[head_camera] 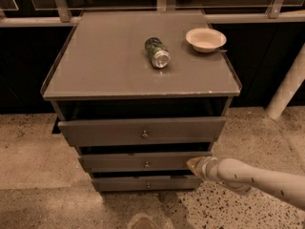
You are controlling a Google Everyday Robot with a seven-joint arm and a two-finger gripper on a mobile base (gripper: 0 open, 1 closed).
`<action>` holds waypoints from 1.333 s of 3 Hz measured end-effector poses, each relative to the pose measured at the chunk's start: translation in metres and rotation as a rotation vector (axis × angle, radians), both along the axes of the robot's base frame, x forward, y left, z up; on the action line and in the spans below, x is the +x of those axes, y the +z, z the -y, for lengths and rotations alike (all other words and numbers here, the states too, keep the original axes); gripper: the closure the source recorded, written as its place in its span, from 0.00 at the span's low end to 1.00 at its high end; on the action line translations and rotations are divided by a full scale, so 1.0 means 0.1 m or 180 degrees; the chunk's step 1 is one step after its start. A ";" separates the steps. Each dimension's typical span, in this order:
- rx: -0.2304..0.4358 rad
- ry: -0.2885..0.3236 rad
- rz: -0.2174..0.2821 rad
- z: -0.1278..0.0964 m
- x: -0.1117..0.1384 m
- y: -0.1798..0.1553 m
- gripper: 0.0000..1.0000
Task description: Close middle drawer
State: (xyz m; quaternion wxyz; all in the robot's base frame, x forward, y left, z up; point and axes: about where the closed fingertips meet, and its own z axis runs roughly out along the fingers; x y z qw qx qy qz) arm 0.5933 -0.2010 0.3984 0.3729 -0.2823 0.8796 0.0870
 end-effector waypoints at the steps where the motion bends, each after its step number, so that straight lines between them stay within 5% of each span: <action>1: 0.0160 -0.0213 -0.0304 0.00 -0.33 -0.16 1.00; 2: 0.0422 -0.0549 -0.0742 -0.08 -0.90 -0.28 1.00; 4: 0.0433 -0.0536 -0.0820 -0.13 -1.01 -0.34 0.58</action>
Offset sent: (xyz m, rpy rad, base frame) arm -0.1781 0.0236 -0.0455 0.2394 0.4325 -0.3042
